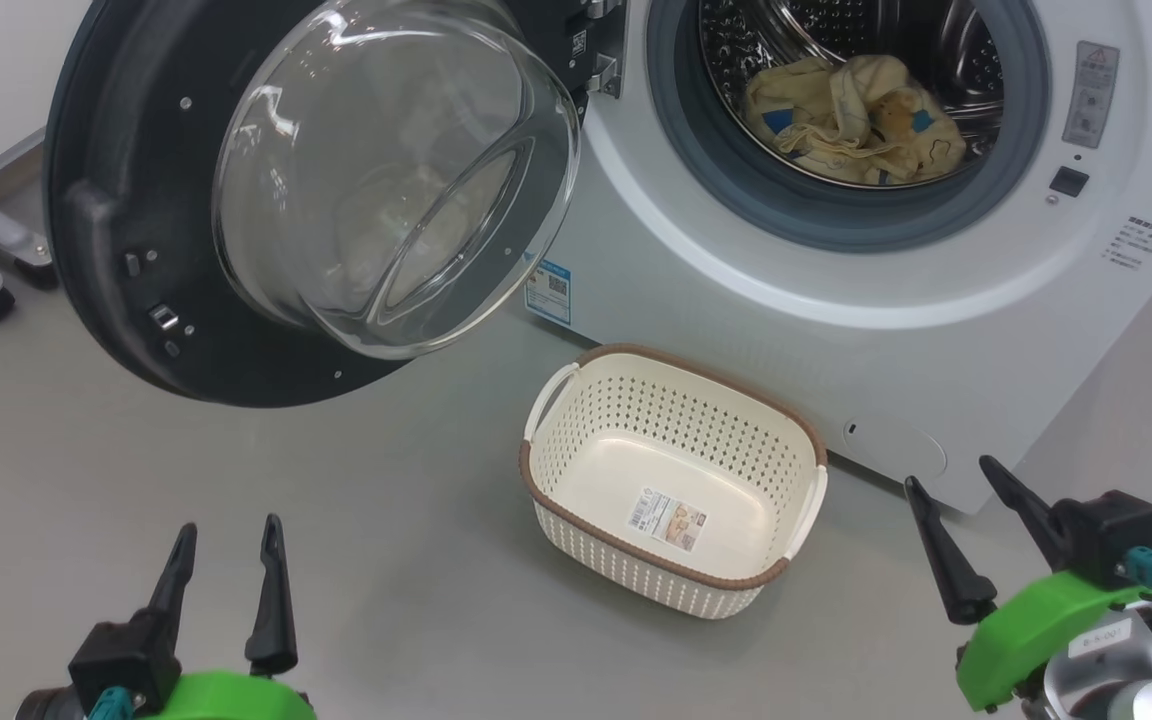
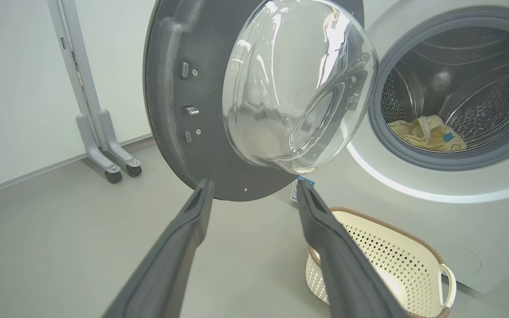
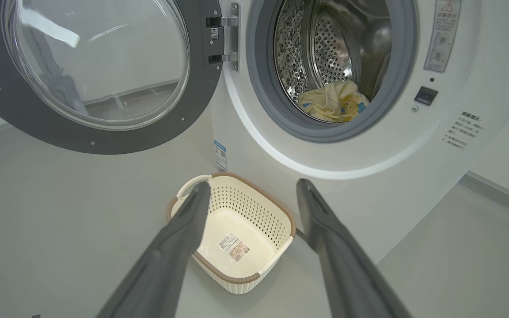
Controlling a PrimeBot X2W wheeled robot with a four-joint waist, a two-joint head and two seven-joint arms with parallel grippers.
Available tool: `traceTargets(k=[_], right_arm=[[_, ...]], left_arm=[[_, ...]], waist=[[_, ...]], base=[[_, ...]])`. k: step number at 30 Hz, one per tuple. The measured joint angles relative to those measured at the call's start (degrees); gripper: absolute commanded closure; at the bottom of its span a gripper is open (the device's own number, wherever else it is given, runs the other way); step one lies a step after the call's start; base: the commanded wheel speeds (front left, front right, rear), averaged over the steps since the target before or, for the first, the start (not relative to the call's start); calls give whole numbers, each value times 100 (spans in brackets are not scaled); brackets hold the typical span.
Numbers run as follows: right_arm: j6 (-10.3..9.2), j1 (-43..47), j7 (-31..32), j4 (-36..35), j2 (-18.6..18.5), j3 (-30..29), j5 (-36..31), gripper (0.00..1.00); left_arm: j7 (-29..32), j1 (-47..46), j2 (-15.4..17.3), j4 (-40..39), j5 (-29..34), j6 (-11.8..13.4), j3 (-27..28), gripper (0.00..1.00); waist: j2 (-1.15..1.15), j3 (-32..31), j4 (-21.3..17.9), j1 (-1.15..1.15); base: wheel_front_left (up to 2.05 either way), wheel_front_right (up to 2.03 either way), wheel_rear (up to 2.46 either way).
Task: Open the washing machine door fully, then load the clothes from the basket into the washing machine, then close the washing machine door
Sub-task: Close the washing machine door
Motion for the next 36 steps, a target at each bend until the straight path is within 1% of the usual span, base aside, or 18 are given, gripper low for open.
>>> traceTargets(k=[6,18,21,22,23,24,25,27,29,32,36], right_arm=[[0,-1,-86,21,46,-21,157,0],[0,-7,-93,92,83,-32,156,0],[0,-7,-93,92,89,-30,155,0],[0,-7,-92,92,90,-30,155,0],[0,-7,-92,92,91,-31,155,0],[0,-7,-92,91,92,-31,155,0],[0,-7,-91,90,94,-30,155,0],[0,-7,-86,88,94,-30,192,0],[0,-7,-85,83,96,-26,256,0],[0,-7,-70,45,97,-21,280,0],[0,-7,-24,-20,98,-15,254,0]], left_arm=[[0,-2,12,-25,-1,1,-1,0],[0,-4,48,-75,-25,2,3,0],[-5,-8,43,-183,-190,1,41,0],[-10,-15,13,-233,-347,-7,102,28],[-11,-24,-34,-300,-571,-12,193,82],[-11,-35,-89,-388,-828,-34,275,100],[-10,-53,-141,-463,-1065,-68,367,100],[0,-180,-171,-553,-1506,-257,578,100],[55,-441,-120,-597,-1857,-417,871,100],[293,-991,-44,-631,-2515,-673,1285,100],[783,-1821,155,-301,-3444,-924,1855,100]], waist=[[0,28,15,0],[0,26,19,0],[0,23,17,0],[0,25,17,0],[0,28,17,0],[0,33,19,0],[0,41,20,0],[0,64,24,0],[0,88,26,0],[0,130,25,0],[0,203,-13,0]], base=[[0,0,0],[0,0,0],[0,0,0],[0,0,0],[0,0,0],[0,0,0],[0,0,0],[0,0,0],[0,0,0],[0,0,0],[0,0,0]])
